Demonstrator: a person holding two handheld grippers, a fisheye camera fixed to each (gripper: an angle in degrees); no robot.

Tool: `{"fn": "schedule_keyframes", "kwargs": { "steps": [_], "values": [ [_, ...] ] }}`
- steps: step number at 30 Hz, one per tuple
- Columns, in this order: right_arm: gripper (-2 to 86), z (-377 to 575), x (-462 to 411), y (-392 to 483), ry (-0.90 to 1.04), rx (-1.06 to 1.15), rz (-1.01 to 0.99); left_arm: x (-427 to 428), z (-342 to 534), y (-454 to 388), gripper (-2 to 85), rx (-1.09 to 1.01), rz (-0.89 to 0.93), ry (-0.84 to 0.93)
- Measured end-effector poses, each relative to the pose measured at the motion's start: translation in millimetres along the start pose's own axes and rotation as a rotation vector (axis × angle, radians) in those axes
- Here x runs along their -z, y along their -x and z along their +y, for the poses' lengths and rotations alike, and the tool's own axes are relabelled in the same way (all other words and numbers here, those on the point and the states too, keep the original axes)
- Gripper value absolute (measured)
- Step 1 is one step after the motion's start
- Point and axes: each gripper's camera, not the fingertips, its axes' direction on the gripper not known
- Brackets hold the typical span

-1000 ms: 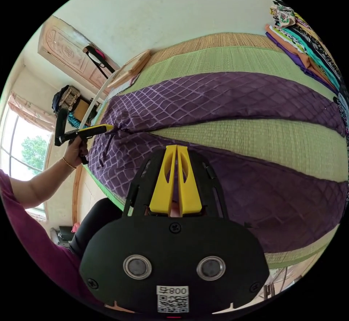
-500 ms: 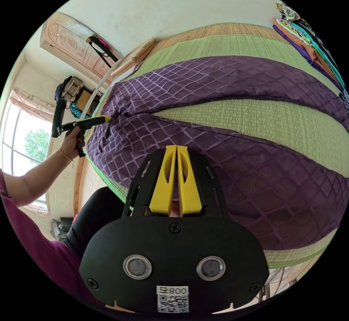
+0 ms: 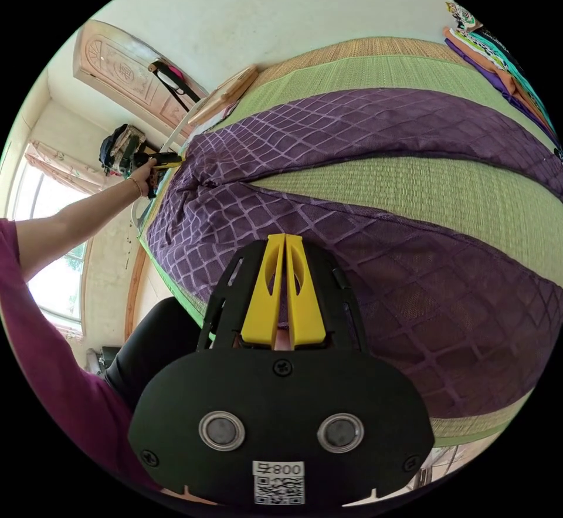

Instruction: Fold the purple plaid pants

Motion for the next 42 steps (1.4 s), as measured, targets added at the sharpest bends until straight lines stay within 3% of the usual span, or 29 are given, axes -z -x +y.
{"fn": "schedule_keyframes", "kwargs": {
  "steps": [3,5,7,21,29,33,40,42],
  "values": [
    [0.1,2,-4,-3,0.0,0.001,0.003,-1,19,-33,2.0,-0.24,-0.041,-0.001],
    [0.1,2,-7,-5,-0.002,-0.001,0.004,-4,38,-56,2.1,-0.416,-0.187,0.014],
    [0.1,2,-10,-7,-0.002,-0.005,0.002,-1,44,-56,2.4,-0.449,-0.224,-0.017],
    [0.1,3,-24,-25,0.005,-0.016,-0.004,7,-1,15,6.1,-0.284,-0.01,-0.108],
    [0.1,4,-27,-38,0.0,-0.019,-0.024,-33,-33,76,7.5,-0.06,0.278,-0.048],
    [0.1,5,-28,-46,0.0,-0.024,-0.038,-46,-33,75,5.8,-0.086,0.246,-0.027],
    [0.1,6,-28,-55,-0.006,-0.026,-0.043,6,-22,64,2.7,-0.157,-0.038,-0.249],
    [0.1,6,-28,-58,-0.009,-0.028,-0.036,1,-28,70,2.8,-0.133,-0.098,-0.218]
  ]
}}
